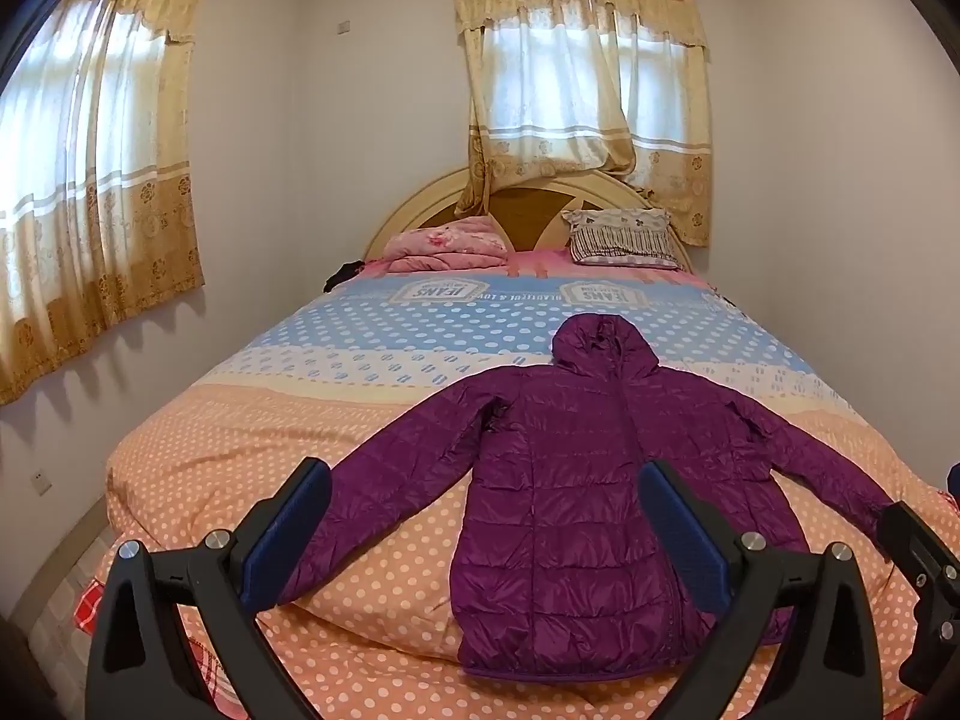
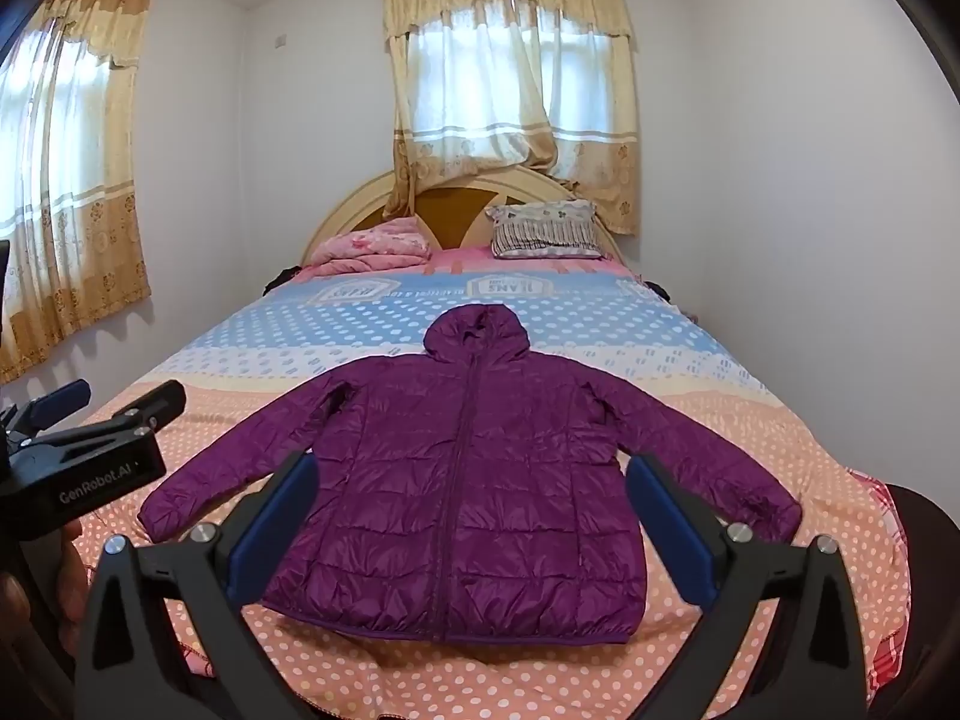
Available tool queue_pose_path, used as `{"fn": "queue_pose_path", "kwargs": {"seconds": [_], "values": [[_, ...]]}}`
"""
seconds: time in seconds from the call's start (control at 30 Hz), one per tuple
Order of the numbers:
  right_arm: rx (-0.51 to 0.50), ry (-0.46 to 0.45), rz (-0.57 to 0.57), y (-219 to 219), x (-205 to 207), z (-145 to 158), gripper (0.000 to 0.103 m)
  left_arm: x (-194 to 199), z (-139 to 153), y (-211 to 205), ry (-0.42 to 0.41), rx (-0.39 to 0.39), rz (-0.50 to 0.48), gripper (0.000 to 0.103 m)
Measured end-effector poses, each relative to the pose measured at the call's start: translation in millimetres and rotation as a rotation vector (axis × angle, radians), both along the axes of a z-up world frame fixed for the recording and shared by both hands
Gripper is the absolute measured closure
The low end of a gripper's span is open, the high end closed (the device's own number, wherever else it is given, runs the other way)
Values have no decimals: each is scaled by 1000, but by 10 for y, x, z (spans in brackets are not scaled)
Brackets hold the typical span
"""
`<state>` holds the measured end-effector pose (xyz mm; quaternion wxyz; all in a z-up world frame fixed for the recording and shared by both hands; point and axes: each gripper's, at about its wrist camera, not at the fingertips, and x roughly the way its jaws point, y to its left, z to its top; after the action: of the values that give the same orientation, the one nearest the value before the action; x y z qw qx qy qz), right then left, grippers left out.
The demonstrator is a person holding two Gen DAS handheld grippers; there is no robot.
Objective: Fold large clothes
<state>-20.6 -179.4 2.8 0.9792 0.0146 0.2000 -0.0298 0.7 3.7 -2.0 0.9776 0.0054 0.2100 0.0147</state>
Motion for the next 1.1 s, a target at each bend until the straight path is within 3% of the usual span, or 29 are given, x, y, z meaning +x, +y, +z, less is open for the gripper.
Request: {"fn": "queue_pose_path", "kwargs": {"seconds": [1.1], "values": [[5,16,8,-2,37,-88,0,53,-2,-26,0,-10,9,1]]}}
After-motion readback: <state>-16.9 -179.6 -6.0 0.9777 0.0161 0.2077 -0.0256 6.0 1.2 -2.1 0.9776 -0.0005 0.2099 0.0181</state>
